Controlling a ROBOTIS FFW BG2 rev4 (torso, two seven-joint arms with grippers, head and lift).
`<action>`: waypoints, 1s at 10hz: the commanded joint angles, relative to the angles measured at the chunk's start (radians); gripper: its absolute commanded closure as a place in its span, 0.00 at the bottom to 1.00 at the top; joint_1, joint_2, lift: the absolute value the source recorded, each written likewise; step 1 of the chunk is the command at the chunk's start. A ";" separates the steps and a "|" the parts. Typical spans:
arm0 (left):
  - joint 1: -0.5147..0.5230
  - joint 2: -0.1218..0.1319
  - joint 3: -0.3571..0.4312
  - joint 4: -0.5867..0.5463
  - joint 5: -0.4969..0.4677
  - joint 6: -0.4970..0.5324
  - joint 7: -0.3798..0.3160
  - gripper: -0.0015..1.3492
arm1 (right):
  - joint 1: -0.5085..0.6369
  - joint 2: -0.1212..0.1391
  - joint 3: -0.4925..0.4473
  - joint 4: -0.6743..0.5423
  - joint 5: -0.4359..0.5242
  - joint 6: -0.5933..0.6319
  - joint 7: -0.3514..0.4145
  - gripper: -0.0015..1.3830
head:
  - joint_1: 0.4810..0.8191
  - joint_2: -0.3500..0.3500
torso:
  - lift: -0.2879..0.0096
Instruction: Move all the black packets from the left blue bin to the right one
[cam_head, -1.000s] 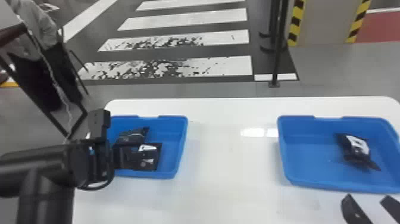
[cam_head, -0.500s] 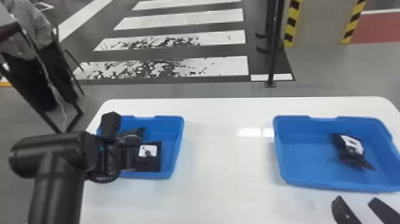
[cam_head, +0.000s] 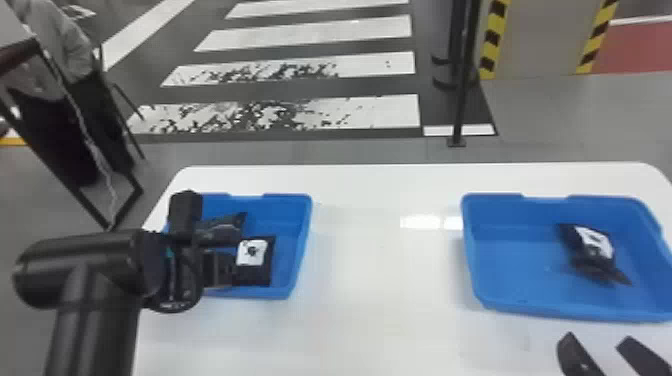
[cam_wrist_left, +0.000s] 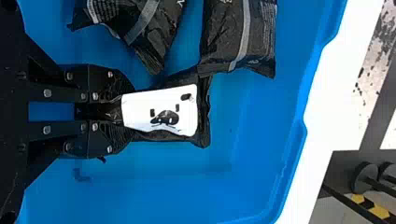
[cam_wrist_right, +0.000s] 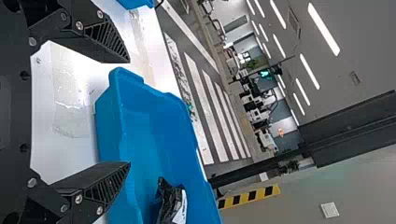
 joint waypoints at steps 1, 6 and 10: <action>0.062 0.000 0.007 -0.123 0.056 -0.007 -0.004 0.90 | -0.002 0.000 0.000 -0.002 -0.003 0.000 0.001 0.19 | 0.63 0.75 | 0.50; 0.268 -0.012 -0.003 -0.460 0.212 -0.034 -0.041 0.90 | -0.029 0.000 0.006 -0.007 -0.032 0.003 0.014 0.19 | 0.63 0.66 | 0.50; 0.320 -0.008 -0.169 -0.553 0.331 -0.085 -0.076 0.90 | -0.132 -0.003 0.018 -0.027 -0.064 0.115 0.093 0.19 | 0.63 0.45 | 0.50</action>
